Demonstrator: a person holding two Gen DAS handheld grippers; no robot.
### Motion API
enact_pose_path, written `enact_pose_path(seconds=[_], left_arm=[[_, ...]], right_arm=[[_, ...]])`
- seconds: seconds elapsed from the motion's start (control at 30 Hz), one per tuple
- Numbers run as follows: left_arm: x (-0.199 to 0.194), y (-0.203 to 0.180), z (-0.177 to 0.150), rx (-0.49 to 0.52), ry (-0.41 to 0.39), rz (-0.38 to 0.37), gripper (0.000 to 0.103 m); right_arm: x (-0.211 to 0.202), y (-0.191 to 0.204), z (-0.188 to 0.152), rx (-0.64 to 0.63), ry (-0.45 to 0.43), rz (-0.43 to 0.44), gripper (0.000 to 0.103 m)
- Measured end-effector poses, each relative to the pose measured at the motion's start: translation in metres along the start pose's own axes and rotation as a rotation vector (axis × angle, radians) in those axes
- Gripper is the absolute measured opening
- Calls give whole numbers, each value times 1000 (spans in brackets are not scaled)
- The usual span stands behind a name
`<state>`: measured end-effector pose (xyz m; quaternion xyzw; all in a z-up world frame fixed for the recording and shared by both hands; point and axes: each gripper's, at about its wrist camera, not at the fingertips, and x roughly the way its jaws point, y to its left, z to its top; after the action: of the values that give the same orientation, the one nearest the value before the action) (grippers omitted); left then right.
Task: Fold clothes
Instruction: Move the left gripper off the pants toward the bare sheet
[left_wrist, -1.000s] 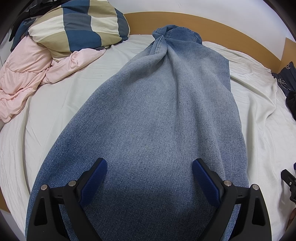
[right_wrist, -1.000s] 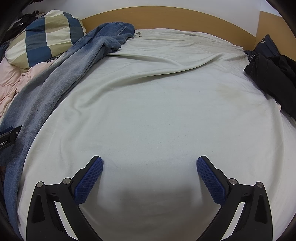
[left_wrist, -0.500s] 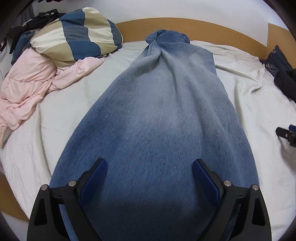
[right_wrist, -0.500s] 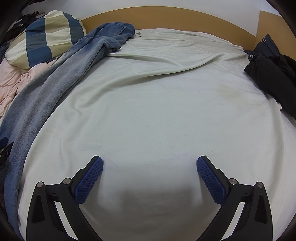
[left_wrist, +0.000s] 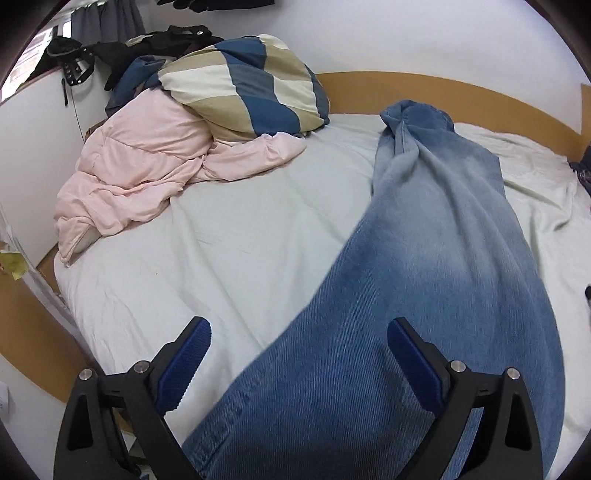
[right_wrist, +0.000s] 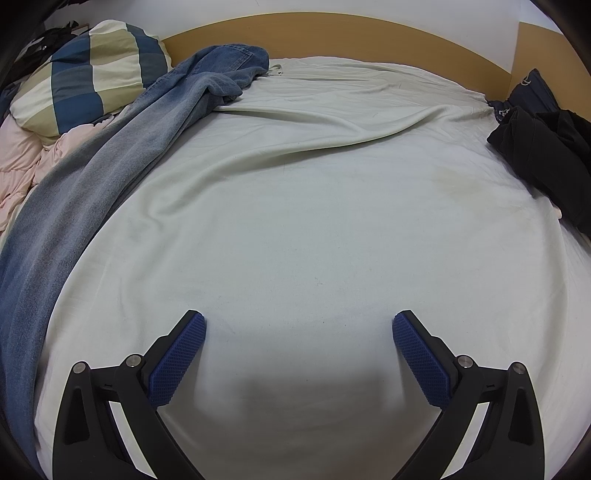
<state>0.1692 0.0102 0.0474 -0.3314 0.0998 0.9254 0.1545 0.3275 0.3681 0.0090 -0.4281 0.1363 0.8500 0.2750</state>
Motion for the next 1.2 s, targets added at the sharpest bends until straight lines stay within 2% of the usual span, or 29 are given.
enact_pose_path(seconds=[0.03,0.23,0.27,0.33,0.53,0.73,1.2], left_arm=[[5,3,6,-21,-11,6,97],[70,0,9,-20,148,64,98],[72,2,9,-35,154,56,98],[68,6,7,-59,134,57,99],[68,8,6,-68,150,35,99],[76,23,6,-149,198,-60,100],[66,23,0,-125,195,-49,102]], right_arm=[[0,0,0,0,0,0,103],[0,0,0,1,-1,1,103],[0,0,0,1,-2,1,103],[0,0,-1,1,-3,1,103],[0,0,-1,1,-3,0,103],[0,-1,0,2,-3,0,103],[0,-1,0,4,-6,2,103]])
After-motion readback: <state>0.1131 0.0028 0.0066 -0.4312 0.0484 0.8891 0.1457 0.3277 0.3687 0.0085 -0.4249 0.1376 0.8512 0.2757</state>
